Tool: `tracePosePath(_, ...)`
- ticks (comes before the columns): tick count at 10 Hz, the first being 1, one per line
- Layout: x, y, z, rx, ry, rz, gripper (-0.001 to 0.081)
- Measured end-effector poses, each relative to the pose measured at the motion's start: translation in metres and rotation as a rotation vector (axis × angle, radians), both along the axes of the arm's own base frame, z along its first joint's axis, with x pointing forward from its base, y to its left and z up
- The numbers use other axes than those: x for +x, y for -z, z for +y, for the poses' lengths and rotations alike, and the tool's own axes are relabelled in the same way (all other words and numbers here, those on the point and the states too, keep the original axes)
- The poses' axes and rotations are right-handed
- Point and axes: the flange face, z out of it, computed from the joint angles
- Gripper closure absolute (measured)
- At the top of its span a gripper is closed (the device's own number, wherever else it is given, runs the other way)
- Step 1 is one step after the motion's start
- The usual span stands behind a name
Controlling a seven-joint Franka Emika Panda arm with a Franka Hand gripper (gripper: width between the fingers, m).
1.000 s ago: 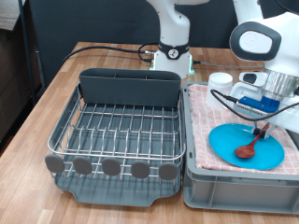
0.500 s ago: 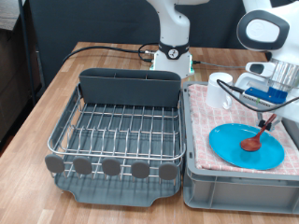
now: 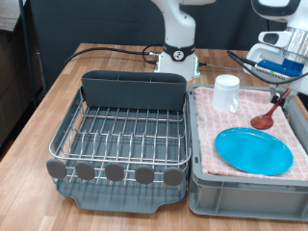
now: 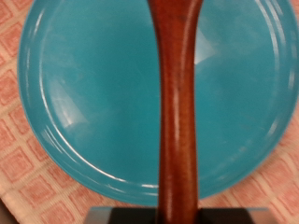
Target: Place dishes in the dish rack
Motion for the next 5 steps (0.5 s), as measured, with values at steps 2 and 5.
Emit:
tracePosePath(2,-0.014,-0.020,-0.010,0.007,0.086,0.043,0.0716)
tracePosePath(5,-0.039,-0.042,-0.024,0.016,0.080,0.051,0.0716)
